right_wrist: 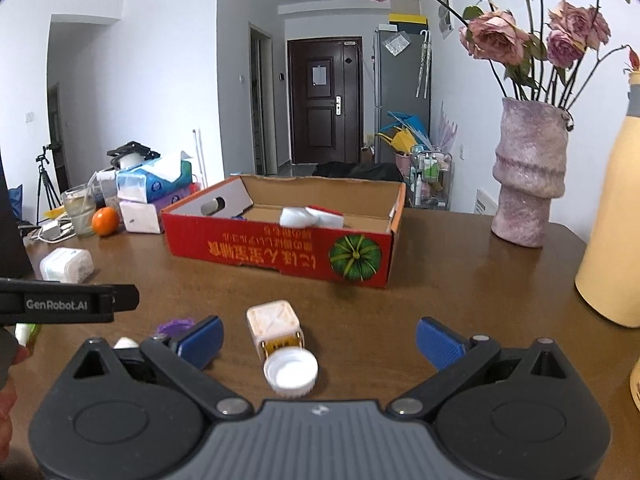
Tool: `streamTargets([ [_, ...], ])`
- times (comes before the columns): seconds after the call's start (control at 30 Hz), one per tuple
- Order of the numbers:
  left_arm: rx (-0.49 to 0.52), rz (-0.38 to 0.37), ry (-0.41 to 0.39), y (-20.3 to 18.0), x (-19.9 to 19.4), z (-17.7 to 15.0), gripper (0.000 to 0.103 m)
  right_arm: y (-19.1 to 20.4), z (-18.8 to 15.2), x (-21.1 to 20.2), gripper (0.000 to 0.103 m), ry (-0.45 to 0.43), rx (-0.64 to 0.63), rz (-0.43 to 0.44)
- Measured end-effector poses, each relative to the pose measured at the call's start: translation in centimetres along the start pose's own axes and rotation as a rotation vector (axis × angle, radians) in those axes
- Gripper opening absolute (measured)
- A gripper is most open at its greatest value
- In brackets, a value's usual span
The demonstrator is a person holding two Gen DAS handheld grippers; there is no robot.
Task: Organize rigid objects
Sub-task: 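Close the left tool on the white tube while the right tool approaches the white screw cap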
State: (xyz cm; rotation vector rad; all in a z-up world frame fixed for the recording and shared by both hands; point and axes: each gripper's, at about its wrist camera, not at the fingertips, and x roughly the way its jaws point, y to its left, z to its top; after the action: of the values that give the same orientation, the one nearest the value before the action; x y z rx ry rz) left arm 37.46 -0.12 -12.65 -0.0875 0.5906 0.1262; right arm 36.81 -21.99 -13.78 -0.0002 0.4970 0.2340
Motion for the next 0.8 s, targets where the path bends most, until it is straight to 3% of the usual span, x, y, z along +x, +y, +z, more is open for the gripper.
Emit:
streamTargets([
  [0.57, 0.047, -0.004, 0.11, -0.7, 0.2, -4.2, 0.103, -1.1, -2.8, -1.3, 0.103, 0.027, 0.042, -0.03],
  [0.8, 0.035, -0.005, 0.132, -0.6, 0.9, -4.3, 0.096, -1.0, -2.9, -1.0, 0.103, 0.034, 0.039, -0.028],
])
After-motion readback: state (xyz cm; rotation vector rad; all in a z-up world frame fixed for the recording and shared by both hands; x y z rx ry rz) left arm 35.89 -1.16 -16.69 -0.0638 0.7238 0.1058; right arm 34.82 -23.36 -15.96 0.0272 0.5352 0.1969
